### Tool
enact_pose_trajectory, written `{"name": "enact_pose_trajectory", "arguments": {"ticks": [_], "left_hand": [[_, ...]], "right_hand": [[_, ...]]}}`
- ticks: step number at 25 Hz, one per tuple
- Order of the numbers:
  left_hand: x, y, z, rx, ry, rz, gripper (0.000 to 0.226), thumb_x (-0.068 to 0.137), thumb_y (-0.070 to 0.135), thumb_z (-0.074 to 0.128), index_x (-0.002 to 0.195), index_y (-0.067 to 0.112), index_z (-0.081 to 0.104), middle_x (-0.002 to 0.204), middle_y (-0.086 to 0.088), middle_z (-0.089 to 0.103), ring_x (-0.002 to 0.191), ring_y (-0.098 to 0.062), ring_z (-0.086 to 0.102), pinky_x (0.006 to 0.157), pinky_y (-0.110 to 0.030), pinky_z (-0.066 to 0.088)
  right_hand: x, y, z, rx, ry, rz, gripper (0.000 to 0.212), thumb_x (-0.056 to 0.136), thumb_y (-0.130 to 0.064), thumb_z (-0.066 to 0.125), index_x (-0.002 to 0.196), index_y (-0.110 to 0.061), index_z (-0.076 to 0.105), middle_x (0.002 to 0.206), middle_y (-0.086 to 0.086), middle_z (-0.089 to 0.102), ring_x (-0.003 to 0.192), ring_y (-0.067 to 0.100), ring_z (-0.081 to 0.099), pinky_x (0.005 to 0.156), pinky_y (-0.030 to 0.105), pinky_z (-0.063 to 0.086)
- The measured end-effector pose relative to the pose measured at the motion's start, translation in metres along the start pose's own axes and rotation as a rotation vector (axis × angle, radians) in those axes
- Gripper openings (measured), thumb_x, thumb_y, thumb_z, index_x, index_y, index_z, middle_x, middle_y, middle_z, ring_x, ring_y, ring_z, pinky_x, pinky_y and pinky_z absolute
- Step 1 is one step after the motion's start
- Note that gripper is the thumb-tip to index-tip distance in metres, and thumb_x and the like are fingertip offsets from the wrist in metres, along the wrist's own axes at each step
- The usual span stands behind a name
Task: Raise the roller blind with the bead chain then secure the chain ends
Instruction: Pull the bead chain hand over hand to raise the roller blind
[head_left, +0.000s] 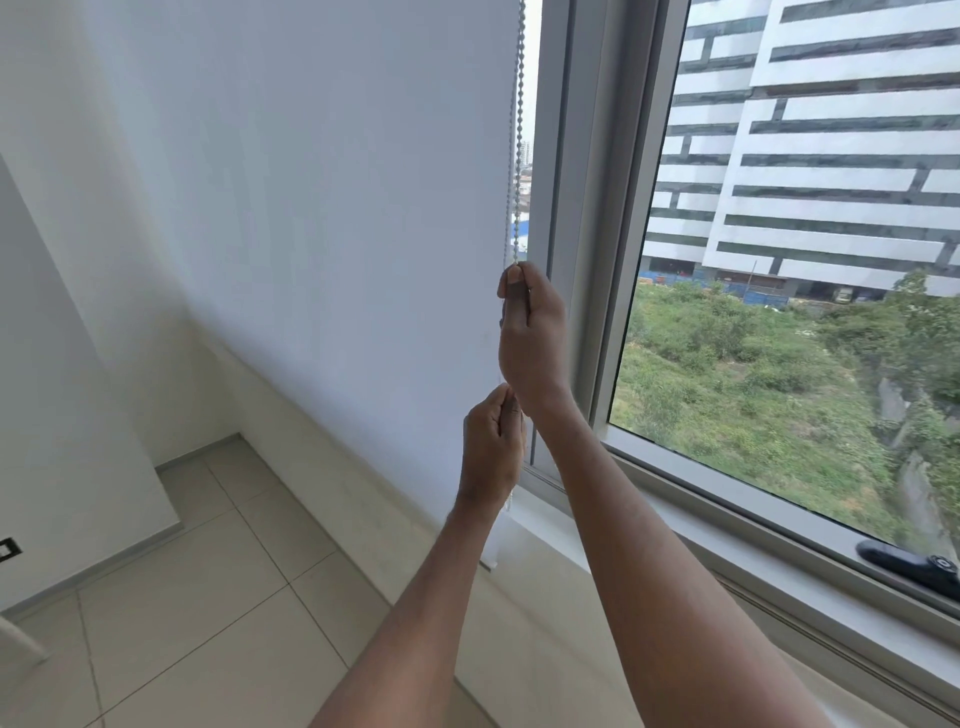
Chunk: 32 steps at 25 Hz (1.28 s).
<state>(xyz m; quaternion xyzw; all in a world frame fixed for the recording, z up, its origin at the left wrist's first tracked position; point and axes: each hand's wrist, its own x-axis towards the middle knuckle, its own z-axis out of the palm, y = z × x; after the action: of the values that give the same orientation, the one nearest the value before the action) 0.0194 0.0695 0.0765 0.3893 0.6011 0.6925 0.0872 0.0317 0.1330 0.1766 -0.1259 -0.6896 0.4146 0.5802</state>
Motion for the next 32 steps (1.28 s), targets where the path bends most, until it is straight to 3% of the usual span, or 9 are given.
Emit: {"name": "enact_pose_trajectory", "arguments": {"ticks": [5,8,11,14,16,18,21,24,32], "left_hand": [[-0.014,-0.021,-0.006,0.006,-0.017,-0.012,0.048,0.110,0.023,0.041,0.063,0.030,0.052,0.055,-0.006,0.054,0.056,-0.025,0.045,0.060,-0.031,0.036],[-0.003,-0.017,-0.013,-0.057,0.055,-0.052,0.055,0.114,0.017,0.040,0.068,0.036,0.062,0.061,0.013,0.060,0.062,-0.008,0.051,0.064,-0.029,0.042],[0.012,0.007,-0.016,-0.145,0.058,-0.027,0.042,0.117,0.022,0.039,0.107,0.020,0.080,0.101,0.002,0.082,0.098,-0.015,0.076,0.089,-0.036,0.060],[0.038,0.051,-0.015,-0.216,0.011,0.115,0.044,0.119,0.020,0.032,0.131,0.003,0.071,0.124,-0.015,0.079,0.120,-0.024,0.075,0.107,-0.032,0.057],[0.061,0.086,-0.012,-0.242,-0.043,0.189,0.043,0.119,0.019,0.030,0.130,0.003,0.069,0.118,-0.014,0.079,0.110,-0.023,0.077,0.100,-0.033,0.059],[0.078,0.111,-0.006,-0.269,-0.055,0.220,0.039,0.119,0.017,0.032,0.125,0.003,0.068,0.092,-0.006,0.072,0.078,-0.014,0.070,0.074,-0.030,0.058],[0.084,0.116,0.003,-0.260,0.056,0.187,0.036,0.118,0.018,0.037,0.098,0.005,0.064,0.063,0.005,0.039,0.050,-0.005,0.032,0.045,-0.020,0.031],[0.082,0.105,0.007,-0.251,0.073,0.186,0.036,0.118,0.020,0.038,0.088,0.008,0.052,0.057,0.009,0.031,0.046,-0.006,0.022,0.043,-0.018,0.024],[0.062,0.048,0.001,-0.168,0.051,0.116,0.039,0.118,0.023,0.039,0.080,0.016,0.047,0.056,0.015,0.034,0.046,-0.005,0.026,0.041,-0.017,0.026]], "right_hand": [[-0.029,0.024,-0.003,-0.025,-0.012,0.044,0.028,0.112,-0.018,0.041,0.085,-0.016,0.048,0.061,-0.015,0.039,0.058,0.012,0.031,0.055,0.027,0.028],[-0.048,0.034,-0.003,-0.035,-0.024,0.075,0.030,0.112,-0.019,0.042,0.083,-0.021,0.046,0.061,-0.011,0.041,0.056,0.013,0.033,0.053,0.028,0.030],[-0.067,0.048,-0.007,-0.023,-0.045,0.106,0.030,0.110,-0.019,0.044,0.081,-0.023,0.047,0.066,-0.003,0.046,0.060,0.014,0.042,0.056,0.032,0.037],[-0.088,0.065,-0.012,-0.071,-0.047,0.134,0.031,0.110,-0.005,0.043,0.082,-0.015,0.048,0.066,-0.014,0.042,0.062,0.005,0.036,0.059,0.027,0.031],[-0.099,0.073,-0.013,-0.095,-0.054,0.150,0.030,0.112,-0.005,0.041,0.083,-0.012,0.046,0.065,-0.013,0.039,0.062,0.009,0.031,0.058,0.032,0.028],[-0.104,0.074,-0.012,-0.096,-0.059,0.160,0.031,0.113,-0.007,0.041,0.083,-0.013,0.044,0.065,-0.011,0.035,0.062,0.016,0.029,0.058,0.035,0.025],[-0.104,0.071,-0.008,-0.085,-0.059,0.160,0.031,0.113,-0.006,0.041,0.083,-0.014,0.044,0.066,0.005,0.036,0.062,0.025,0.029,0.058,0.036,0.024],[-0.110,0.076,-0.007,-0.071,-0.067,0.172,0.029,0.111,-0.005,0.040,0.084,-0.012,0.046,0.071,0.011,0.041,0.063,0.014,0.030,0.058,0.032,0.025],[-0.149,0.110,-0.018,-0.108,-0.172,0.299,0.029,0.110,-0.005,0.041,0.087,-0.020,0.051,0.067,-0.012,0.040,0.062,0.008,0.032,0.060,0.030,0.030]]}}
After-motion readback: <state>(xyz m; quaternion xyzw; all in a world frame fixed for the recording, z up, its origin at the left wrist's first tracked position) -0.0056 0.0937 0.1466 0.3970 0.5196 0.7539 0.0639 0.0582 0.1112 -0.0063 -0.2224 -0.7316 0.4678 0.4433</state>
